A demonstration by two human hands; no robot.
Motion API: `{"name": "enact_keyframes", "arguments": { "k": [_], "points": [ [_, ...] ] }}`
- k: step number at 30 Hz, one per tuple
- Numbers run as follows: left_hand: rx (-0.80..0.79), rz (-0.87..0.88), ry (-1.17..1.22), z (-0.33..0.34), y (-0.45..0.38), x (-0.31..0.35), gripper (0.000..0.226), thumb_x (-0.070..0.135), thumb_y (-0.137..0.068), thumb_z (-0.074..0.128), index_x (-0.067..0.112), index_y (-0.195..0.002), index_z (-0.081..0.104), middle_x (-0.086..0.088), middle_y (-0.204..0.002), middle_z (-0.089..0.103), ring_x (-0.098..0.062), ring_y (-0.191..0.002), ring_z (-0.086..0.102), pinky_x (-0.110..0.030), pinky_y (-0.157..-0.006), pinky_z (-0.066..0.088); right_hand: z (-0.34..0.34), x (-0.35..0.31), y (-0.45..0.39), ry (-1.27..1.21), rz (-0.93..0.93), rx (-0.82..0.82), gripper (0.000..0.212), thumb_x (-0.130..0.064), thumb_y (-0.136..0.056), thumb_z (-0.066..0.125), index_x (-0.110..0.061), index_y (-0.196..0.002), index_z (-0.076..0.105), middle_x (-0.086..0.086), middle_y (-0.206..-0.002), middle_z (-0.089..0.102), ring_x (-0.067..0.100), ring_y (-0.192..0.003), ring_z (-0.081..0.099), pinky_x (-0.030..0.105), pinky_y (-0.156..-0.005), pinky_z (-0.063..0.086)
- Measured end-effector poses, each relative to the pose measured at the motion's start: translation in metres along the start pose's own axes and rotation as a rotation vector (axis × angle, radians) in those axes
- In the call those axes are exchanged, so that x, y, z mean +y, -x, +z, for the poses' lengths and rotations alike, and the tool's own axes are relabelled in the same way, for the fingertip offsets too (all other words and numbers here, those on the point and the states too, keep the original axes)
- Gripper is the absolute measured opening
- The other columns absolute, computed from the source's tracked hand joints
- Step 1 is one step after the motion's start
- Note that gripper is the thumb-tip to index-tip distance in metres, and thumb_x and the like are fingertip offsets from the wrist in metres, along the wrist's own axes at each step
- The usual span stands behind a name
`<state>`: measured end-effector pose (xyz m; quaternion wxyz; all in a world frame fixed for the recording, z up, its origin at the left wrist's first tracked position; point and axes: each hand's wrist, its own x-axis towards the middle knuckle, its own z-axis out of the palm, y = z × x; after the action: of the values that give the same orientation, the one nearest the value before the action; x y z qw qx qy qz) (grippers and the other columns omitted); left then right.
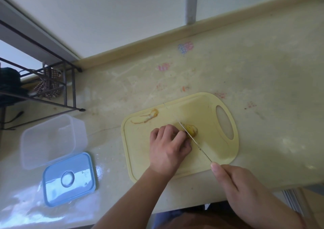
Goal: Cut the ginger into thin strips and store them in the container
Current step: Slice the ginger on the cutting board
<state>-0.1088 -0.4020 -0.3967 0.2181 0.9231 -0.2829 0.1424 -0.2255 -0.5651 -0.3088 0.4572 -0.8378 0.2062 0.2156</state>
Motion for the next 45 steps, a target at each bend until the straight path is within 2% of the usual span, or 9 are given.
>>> {"name": "enact_keyframes", "arguments": {
  "k": [4,9,13,17,22,28,34,38,45],
  "points": [
    [0.031,0.005,0.011,0.0,-0.002,0.001,0.01,0.018,-0.079,0.074,0.015,-0.073,0.065,-0.001,-0.075,0.053,-0.023,-0.067,0.05,-0.038,-0.067,0.044,0.002,-0.008,-0.011,-0.026,0.022,-0.036,0.07,-0.081,-0.082,0.016,-0.016,-0.06,0.034,-0.006,-0.052,0.046,0.011,-0.051,0.04,0.025,-0.058,0.036],
    [0.021,0.004,0.022,-0.004,-0.002,0.002,0.019,0.02,-0.084,0.072,0.012,-0.07,0.063,-0.003,-0.077,0.056,-0.026,-0.067,0.053,-0.038,-0.068,0.043,0.005,-0.017,-0.034,-0.023,0.017,-0.065,0.057,-0.068,-0.082,0.021,-0.018,-0.058,0.032,-0.013,-0.044,0.043,0.01,-0.048,0.037,0.025,-0.057,0.035],
    [-0.001,0.013,0.063,-0.007,-0.001,0.001,0.014,0.019,-0.084,0.07,0.012,-0.075,0.064,-0.004,-0.079,0.056,-0.026,-0.07,0.054,-0.04,-0.069,0.044,0.003,-0.017,-0.023,-0.036,0.008,-0.036,0.059,-0.07,-0.081,0.022,-0.017,-0.058,0.032,-0.009,-0.046,0.044,0.01,-0.048,0.037,0.026,-0.054,0.032],
    [0.022,0.014,0.086,-0.006,-0.001,0.001,0.02,0.017,-0.081,0.073,0.018,-0.083,0.053,-0.003,-0.078,0.055,-0.025,-0.07,0.053,-0.039,-0.069,0.044,-0.001,-0.012,-0.007,-0.029,-0.003,-0.021,0.071,-0.081,-0.082,0.015,-0.017,-0.06,0.034,-0.005,-0.053,0.045,0.011,-0.05,0.04,0.024,-0.055,0.034],
    [-0.003,0.012,0.073,-0.007,-0.001,0.0,0.01,0.016,-0.08,0.073,0.013,-0.077,0.065,-0.002,-0.078,0.056,-0.025,-0.071,0.054,-0.04,-0.069,0.045,-0.003,-0.007,-0.003,-0.031,-0.007,-0.028,0.086,-0.097,-0.066,0.009,-0.016,-0.06,0.036,-0.002,-0.054,0.045,0.01,-0.05,0.042,0.025,-0.054,0.034],
    [-0.021,0.003,0.054,-0.006,-0.001,0.0,0.009,0.018,-0.081,0.071,0.012,-0.075,0.067,-0.002,-0.078,0.056,-0.025,-0.071,0.054,-0.041,-0.068,0.045,-0.002,-0.001,-0.002,-0.008,0.0,-0.034,0.088,-0.087,-0.073,0.014,-0.007,-0.067,0.048,0.006,-0.059,0.049,0.015,-0.056,0.05,0.032,-0.06,0.04],
    [0.0,0.011,0.052,-0.006,-0.002,0.001,0.012,0.017,-0.08,0.071,0.013,-0.072,0.064,-0.002,-0.076,0.055,-0.026,-0.068,0.053,-0.041,-0.068,0.046,0.002,-0.008,-0.009,-0.029,0.011,-0.031,0.081,-0.093,-0.072,0.01,-0.017,-0.06,0.036,-0.003,-0.054,0.046,0.01,-0.05,0.041,0.026,-0.056,0.037],
    [0.02,0.011,0.072,-0.006,-0.002,0.001,0.016,0.018,-0.082,0.071,0.014,-0.073,0.059,-0.002,-0.076,0.054,-0.025,-0.068,0.052,-0.04,-0.068,0.045,0.004,-0.017,-0.024,-0.038,0.033,-0.076,0.063,-0.074,-0.079,0.018,-0.016,-0.06,0.033,-0.006,-0.048,0.043,0.01,-0.05,0.037,0.026,-0.056,0.033],
    [-0.022,0.006,0.074,-0.008,-0.001,0.0,0.013,0.018,-0.085,0.066,0.011,-0.074,0.069,-0.003,-0.079,0.058,-0.026,-0.069,0.056,-0.041,-0.069,0.045,0.004,-0.019,-0.042,-0.06,0.011,-0.083,0.066,-0.075,-0.078,0.017,-0.014,-0.059,0.036,-0.003,-0.045,0.041,0.009,-0.047,0.037,0.026,-0.054,0.032]
  ]
}}
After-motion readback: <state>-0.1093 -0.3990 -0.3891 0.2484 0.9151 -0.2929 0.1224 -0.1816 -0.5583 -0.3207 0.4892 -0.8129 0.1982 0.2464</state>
